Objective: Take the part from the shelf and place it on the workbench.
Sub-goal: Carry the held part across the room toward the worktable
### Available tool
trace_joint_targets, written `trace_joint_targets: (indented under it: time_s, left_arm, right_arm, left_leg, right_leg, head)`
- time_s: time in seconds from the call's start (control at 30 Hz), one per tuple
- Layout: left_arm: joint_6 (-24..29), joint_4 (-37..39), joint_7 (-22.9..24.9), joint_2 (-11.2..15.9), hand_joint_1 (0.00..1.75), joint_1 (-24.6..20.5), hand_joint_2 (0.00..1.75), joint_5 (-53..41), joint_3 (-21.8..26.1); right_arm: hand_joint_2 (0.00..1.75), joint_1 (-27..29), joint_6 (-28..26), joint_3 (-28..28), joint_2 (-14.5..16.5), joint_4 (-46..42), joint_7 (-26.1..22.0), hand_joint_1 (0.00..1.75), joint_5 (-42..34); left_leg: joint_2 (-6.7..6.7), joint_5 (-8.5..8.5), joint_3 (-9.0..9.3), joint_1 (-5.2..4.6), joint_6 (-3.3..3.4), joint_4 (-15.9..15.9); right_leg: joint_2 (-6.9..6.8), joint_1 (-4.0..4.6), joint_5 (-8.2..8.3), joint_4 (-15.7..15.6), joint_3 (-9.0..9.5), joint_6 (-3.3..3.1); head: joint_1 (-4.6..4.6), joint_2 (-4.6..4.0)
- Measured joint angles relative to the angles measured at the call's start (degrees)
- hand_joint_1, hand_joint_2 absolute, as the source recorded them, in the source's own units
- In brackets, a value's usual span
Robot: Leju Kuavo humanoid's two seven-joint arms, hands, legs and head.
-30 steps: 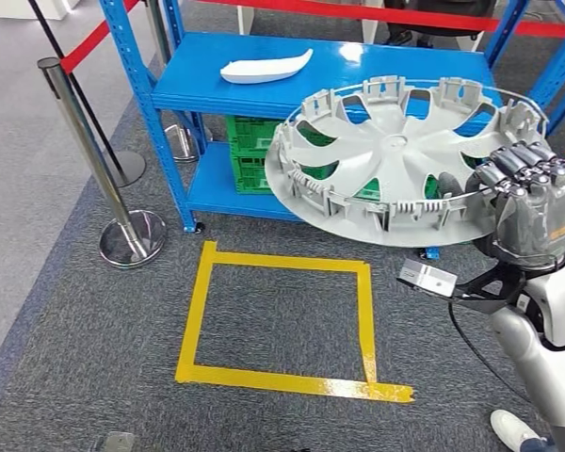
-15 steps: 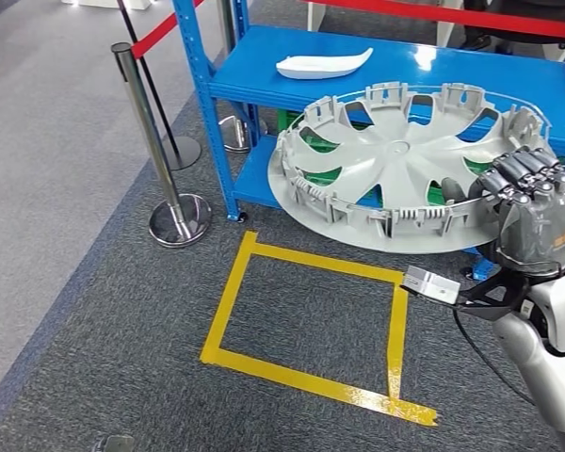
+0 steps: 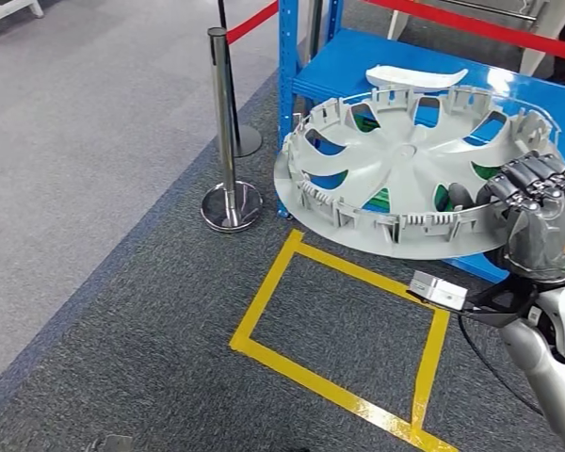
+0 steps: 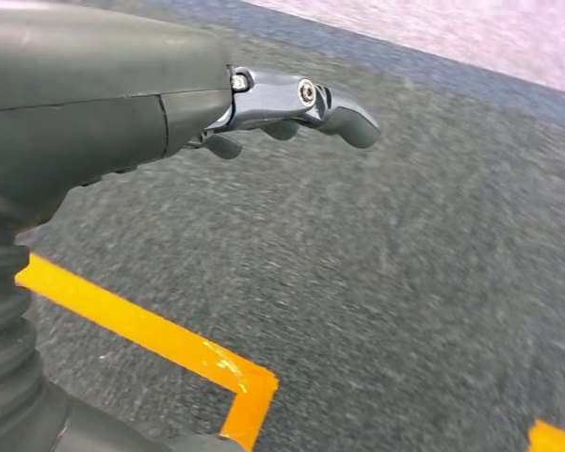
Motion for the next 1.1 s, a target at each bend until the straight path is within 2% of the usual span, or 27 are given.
trace_joint_targets:
  time_s: [0.03,0.07,0.1,0.13,0.17,0.23,0.27,0.3,0.37,0.43,0.47,0.5,0.53,0.6,0.67,0.73,0.77,0.8,0.83,0.87,0.9,0.93,0.97,1.0,1.03,1.07,1.1]
  left_arm:
    - [0.02,0.0,0.03,-0.01,0.0,0.02,1.75,-0.03,0.0]
    - [0.04,0.0,0.03,-0.01,0.0,0.01,1.75,-0.09,0.0]
    - [0.07,0.0,0.03,-0.02,0.0,-0.04,1.75,-0.17,0.0]
    - [0.1,0.0,0.03,-0.02,0.0,-0.08,1.75,-0.27,-0.01]
    - [0.14,0.0,0.03,-0.02,0.0,-0.08,1.75,-0.35,-0.01]
    - [0.2,0.0,0.04,0.05,0.0,0.12,1.75,-0.44,-0.01]
    - [0.23,0.0,0.04,0.07,0.0,0.23,1.75,-0.45,-0.01]
    - [0.26,0.0,0.05,0.07,0.0,0.25,1.75,-0.45,-0.01]
    - [0.3,0.0,0.05,0.02,0.0,0.1,1.75,-0.46,-0.01]
    - [0.3,0.0,0.05,0.02,0.0,0.0,1.75,-0.49,-0.02]
    - [0.29,0.0,0.05,0.01,0.0,0.02,1.75,-0.5,-0.02]
    - [0.29,0.0,0.05,0.01,0.0,0.05,1.75,-0.51,-0.03]
    - [0.29,0.0,0.05,0.0,0.0,0.07,1.75,-0.51,-0.03]
    - [0.31,0.0,0.08,0.05,0.0,0.03,1.75,-0.54,-0.04]
    - [0.38,0.0,0.14,0.1,0.0,-0.08,1.75,-0.66,-0.08]
    - [0.45,0.0,0.22,0.1,0.0,-0.01,1.75,-0.8,-0.11]
    - [0.46,0.0,0.25,0.08,0.0,0.11,1.75,-0.85,-0.13]
    - [0.49,0.0,0.27,0.08,0.0,0.17,1.75,-0.85,-0.14]
    - [0.52,0.0,0.28,0.07,0.0,0.13,1.75,-0.87,-0.16]
    - [0.56,0.0,0.29,0.03,0.0,0.05,1.75,-0.89,-0.19]
    - [0.59,0.0,0.3,-0.04,0.0,-0.04,1.75,-0.91,-0.2]
    - [0.58,0.0,0.3,-0.13,0.0,-0.08,1.75,-0.94,-0.22]
    - [0.58,0.0,0.3,-0.22,0.0,-0.07,1.75,-0.95,-0.23]
    - [0.58,0.0,0.3,-0.28,0.0,-0.05,1.75,-0.95,-0.24]
    - [0.58,0.0,0.3,-0.31,0.0,-0.04,1.75,-0.95,-0.24]
    - [0.58,0.0,0.3,-0.32,0.0,-0.04,1.75,-0.95,-0.24]
    - [0.59,0.0,0.3,-0.3,0.0,-0.06,1.75,-0.95,-0.23]
  right_arm:
    - [1.75,0.07,0.0,-0.02,0.0,-0.01,0.02,1.75,0.03]
    - [1.75,0.11,0.0,-0.03,0.0,-0.01,0.04,1.75,0.07]
    - [1.75,0.18,-0.02,-0.07,-0.01,-0.06,0.06,1.75,0.11]
    - [1.75,0.29,-0.05,-0.1,-0.03,-0.15,0.08,1.75,0.17]
    - [1.75,0.43,-0.12,-0.13,-0.06,-0.26,0.09,1.75,0.21]
    - [1.75,0.68,-0.22,-0.15,-0.11,-0.43,0.1,1.75,0.28]
    - [1.75,0.78,-0.24,-0.14,-0.11,-0.46,0.11,1.75,0.32]
    - [1.75,0.89,-0.25,-0.14,-0.12,-0.5,0.15,1.75,0.36]
    - [1.75,1.07,-0.26,-0.19,-0.13,-0.6,0.22,1.75,0.38]
    - [1.75,1.15,-0.26,-0.21,-0.13,-0.69,0.23,1.75,0.38]
    - [1.75,1.17,-0.26,-0.2,-0.13,-0.72,0.22,1.75,0.39]
    - [1.75,1.19,-0.26,-0.2,-0.13,-0.73,0.21,1.75,0.41]
    - [1.75,1.2,-0.26,-0.19,-0.13,-0.74,0.21,1.75,0.44]
    - [1.75,1.21,-0.28,-0.21,-0.13,-0.8,0.21,1.75,0.55]
    - [1.75,1.25,-0.34,-0.23,-0.13,-0.87,0.21,1.75,0.69]
    - [1.75,1.25,-0.37,-0.22,-0.13,-0.91,0.18,1.75,0.81]
    - [1.75,1.24,-0.37,-0.21,-0.13,-0.91,0.15,1.75,0.87]
    - [1.75,1.23,-0.37,-0.23,-0.13,-0.92,0.13,1.75,0.9]
    - [1.75,1.23,-0.38,-0.27,-0.14,-0.93,0.13,1.75,0.92]
    - [1.75,1.24,-0.38,-0.32,-0.15,-0.93,0.14,1.75,0.93]
    - [1.75,1.27,-0.39,-0.37,-0.15,-0.94,0.14,1.75,0.92]
    - [1.75,1.31,-0.39,-0.4,-0.16,-0.94,0.13,1.75,0.91]
    - [1.75,1.35,-0.39,-0.41,-0.15,-0.94,0.12,1.75,0.89]
    - [1.75,1.38,-0.39,-0.41,-0.15,-0.94,0.11,1.75,0.88]
    - [1.75,1.4,-0.39,-0.42,-0.15,-0.94,0.1,1.75,0.87]
    - [1.75,1.4,-0.39,-0.42,-0.16,-0.94,0.09,1.75,0.87]
    - [1.75,1.39,-0.39,-0.4,-0.15,-0.93,0.08,1.75,0.87]
  left_leg:
    - [-0.84,-0.08,-0.01,0.08,-0.12,0.25]
    - [-1.63,-0.19,-0.1,0.15,-0.33,0.55]
    - [-2.4,-0.32,-0.39,0.15,-0.59,1.07]
    - [-3.08,-0.32,-0.77,0.17,-0.9,1.42]
    - [-3.67,-0.21,-1.19,0.2,-1.19,1.66]
    - [-4.61,0.06,-1.8,0.33,-1.8,1.81]
    - [-3.98,-0.17,-2.05,0.24,-2.14,2.16]
    - [-2.63,-0.95,-2.61,0.16,-2.53,3.34]
    - [0.83,-4.03,-5.13,0.19,-3.18,8.95]
    - [2.0,-6.97,-8.38,0.57,-3.49,16.16]
    - [2.07,-7.23,-9.12,0.67,-3.49,17.9]
    - [2.14,-6.33,-8.75,0.69,-3.39,17.33]
    - [2.38,-4.67,-7.45,0.65,-3.18,14.85]
    - [4.75,-1.37,-3.42,-0.02,-2.24,6.92]
    - [6.75,-0.48,-1.31,-0.83,-1.35,2.24]
    - [5.9,-0.54,-1.32,-1.01,-0.87,1.51]
    - [5.18,-0.3,-1.17,-0.87,-0.63,1.09]
    - [4.49,-0.01,-0.96,-0.68,-0.32,0.62]
    - [3.82,0.27,-0.75,-0.5,-0.02,0.17]
    - [3.17,0.45,-0.65,-0.36,0.15,-0.03]
    - [2.49,0.52,-0.68,-0.33,0.26,-0.04]
    - [1.75,0.53,-0.7,-0.34,0.29,0.01]
    - [0.98,0.52,-0.7,-0.33,0.28,0.09]
    - [0.19,0.5,-0.69,-0.29,0.26,0.21]
    - [-0.61,0.44,-0.68,-0.2,0.16,0.39]
    - [-1.39,0.31,-0.7,-0.08,-0.03,0.68]
    - [-2.14,0.15,-0.86,-0.06,-0.3,1.04]
  right_leg:
    - [0.45,-0.16,2.25,-3.38,1.55,0.08]
    - [1.61,-0.39,3.95,-7.15,3.39,0.17]
    - [2.8,-0.63,5.02,-10.63,5.17,0.22]
    - [3.76,-0.74,5.41,-12.76,6.31,0.21]
    - [4.23,-0.75,5.1,-13.43,6.73,0.12]
    - [3.12,-0.62,5.2,-13.52,6.81,-0.25]
    - [2.45,-0.66,5.28,-13.6,6.88,-0.52]
    - [1.67,-0.69,5.34,-13.71,6.97,-0.86]
    - [0.15,-0.59,5.31,-13.83,7.09,-1.4]
    - [-1.44,-0.4,5.2,-13.82,7.12,-1.63]
    - [-2.24,-0.33,5.15,-13.81,7.15,-1.67]
    - [-3.01,-0.25,5.09,-13.81,7.23,-1.71]
    - [-3.71,-0.16,5.02,-13.81,7.35,-1.73]
    - [-5.09,0.13,4.8,-13.84,7.6,-1.64]
    - [-6.38,0.39,4.67,-13.89,7.64,-1.4]
    - [-7.73,0.53,4.62,-14.18,7.82,-0.94]
    - [-7.56,0.48,4.3,-14.15,7.87,-0.67]
    - [-6.46,0.38,3.58,-13.46,7.62,-0.47]
    - [-4.74,0.28,2.4,-11.68,6.82,-0.34]
    - [-2.63,0.16,0.82,-8.66,5.31,-0.3]
    - [-1.15,0.14,-0.8,-4.82,3.38,-0.27]
    - [-0.41,0.15,-1.91,-1.21,1.45,-0.19]
    - [-0.12,0.14,-2.11,1.02,0.07,-0.09]
    - [-0.02,0.08,-1.15,1.11,-0.34,0.01]
    - [0.12,-0.06,0.85,-1.11,0.37,0.13]
    - [0.66,-0.3,3.13,-4.94,1.91,0.28]
    - [1.88,-0.54,4.64,-8.59,3.53,0.44]
  head:
    - [0.01,0.0]
    - [0.0,0.0]
    - [-0.02,0.0]
    - [-0.04,0.0]
    - [-0.06,0.0]
    - [-0.04,0.0]
    - [-0.11,0.0]
    - [-0.3,0.0]
    - [-0.64,0.0]
    - [-0.73,0.0]
    - [-0.75,0.0]
    - [-0.76,0.0]
    - [-0.75,0.0]
    - [-0.74,0.0]
    - [-0.72,0.0]
    - [-0.7,0.0]
    - [-0.65,0.0]
    - [-0.65,0.0]
    - [-0.56,0.0]
    - [-0.45,0.0]
    - [-0.4,0.0]
    - [-0.3,0.0]
    - [-0.29,0.0]
    - [-0.29,0.0]
    - [-0.28,0.0]
    - [-0.28,0.0]
    - [-0.27,0.0]
